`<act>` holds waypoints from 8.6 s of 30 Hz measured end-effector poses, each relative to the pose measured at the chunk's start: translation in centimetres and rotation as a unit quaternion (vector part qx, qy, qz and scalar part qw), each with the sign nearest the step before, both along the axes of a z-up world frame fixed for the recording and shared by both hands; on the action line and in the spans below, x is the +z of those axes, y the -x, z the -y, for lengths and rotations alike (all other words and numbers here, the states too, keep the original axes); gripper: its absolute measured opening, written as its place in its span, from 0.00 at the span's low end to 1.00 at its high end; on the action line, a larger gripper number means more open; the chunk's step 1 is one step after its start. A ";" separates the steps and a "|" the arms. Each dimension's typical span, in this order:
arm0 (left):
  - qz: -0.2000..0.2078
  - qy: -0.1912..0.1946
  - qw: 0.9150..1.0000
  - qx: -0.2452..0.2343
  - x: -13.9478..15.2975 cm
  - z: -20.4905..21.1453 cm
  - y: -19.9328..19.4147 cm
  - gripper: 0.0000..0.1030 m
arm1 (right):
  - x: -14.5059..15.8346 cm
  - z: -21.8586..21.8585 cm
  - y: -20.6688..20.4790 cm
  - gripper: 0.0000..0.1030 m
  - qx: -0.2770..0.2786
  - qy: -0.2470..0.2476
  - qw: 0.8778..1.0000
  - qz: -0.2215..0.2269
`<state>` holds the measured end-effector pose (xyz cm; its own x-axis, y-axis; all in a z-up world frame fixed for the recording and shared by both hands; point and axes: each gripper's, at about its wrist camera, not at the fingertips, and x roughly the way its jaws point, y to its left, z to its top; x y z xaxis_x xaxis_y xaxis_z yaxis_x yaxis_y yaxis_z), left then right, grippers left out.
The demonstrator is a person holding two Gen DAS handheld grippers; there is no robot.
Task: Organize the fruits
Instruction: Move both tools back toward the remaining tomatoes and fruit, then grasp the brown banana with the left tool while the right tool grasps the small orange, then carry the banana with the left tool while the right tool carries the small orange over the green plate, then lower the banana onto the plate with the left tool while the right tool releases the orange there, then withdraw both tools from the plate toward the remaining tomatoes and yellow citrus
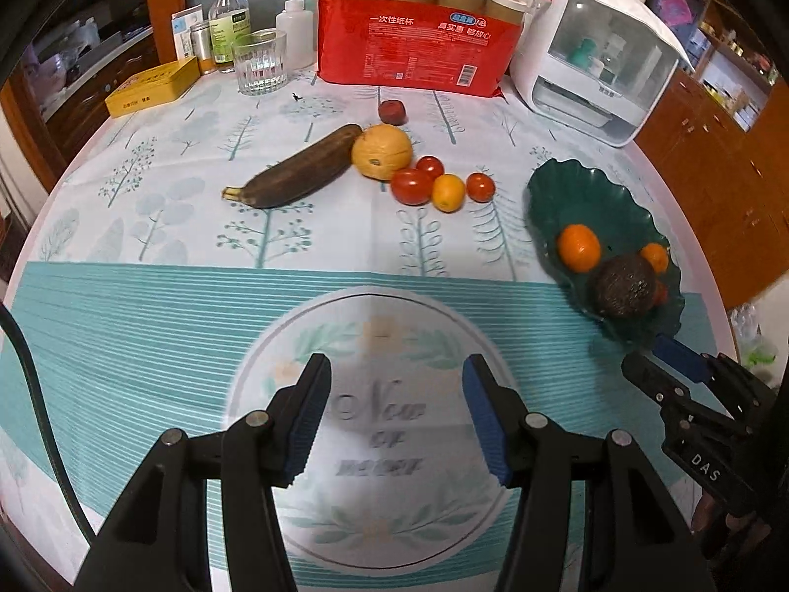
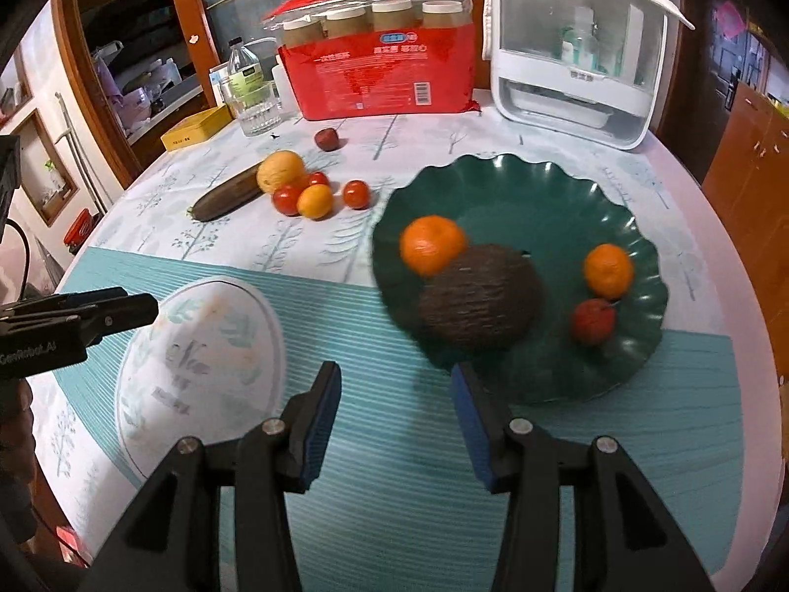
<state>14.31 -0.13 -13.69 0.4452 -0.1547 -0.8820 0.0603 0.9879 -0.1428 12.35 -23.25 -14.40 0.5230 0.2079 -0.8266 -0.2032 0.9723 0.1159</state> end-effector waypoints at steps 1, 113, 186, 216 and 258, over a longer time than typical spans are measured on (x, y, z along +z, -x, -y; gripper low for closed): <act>-0.001 0.000 1.000 -0.005 0.1 -0.5 0.0 0.55 | 0.1 -0.7 0.1 0.46 -0.003 0.001 1.000 0.000; -0.012 0.074 0.997 -0.030 -5.1 -8.7 -17.5 0.28 | -2.2 -10.7 -12.0 0.31 -0.026 0.005 1.000 0.010; -0.013 -0.041 0.996 0.075 -0.5 1.0 -10.9 0.32 | 2.5 4.9 -5.4 0.31 0.026 -0.045 0.998 0.034; 0.024 0.055 0.996 -0.072 0.3 21.4 -13.2 0.32 | -2.0 12.5 -7.1 0.31 0.029 -0.076 0.997 0.012; 0.022 0.068 0.997 -0.005 2.9 14.3 -7.6 0.74 | 0.6 11.9 -3.7 0.57 -0.006 -0.056 0.998 0.006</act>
<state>21.96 -14.45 -10.81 0.4801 -0.2757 -0.8327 0.0794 0.9591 -0.2717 16.04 -35.16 -13.79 0.5353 0.2920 -0.7926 -0.1927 0.9558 0.2219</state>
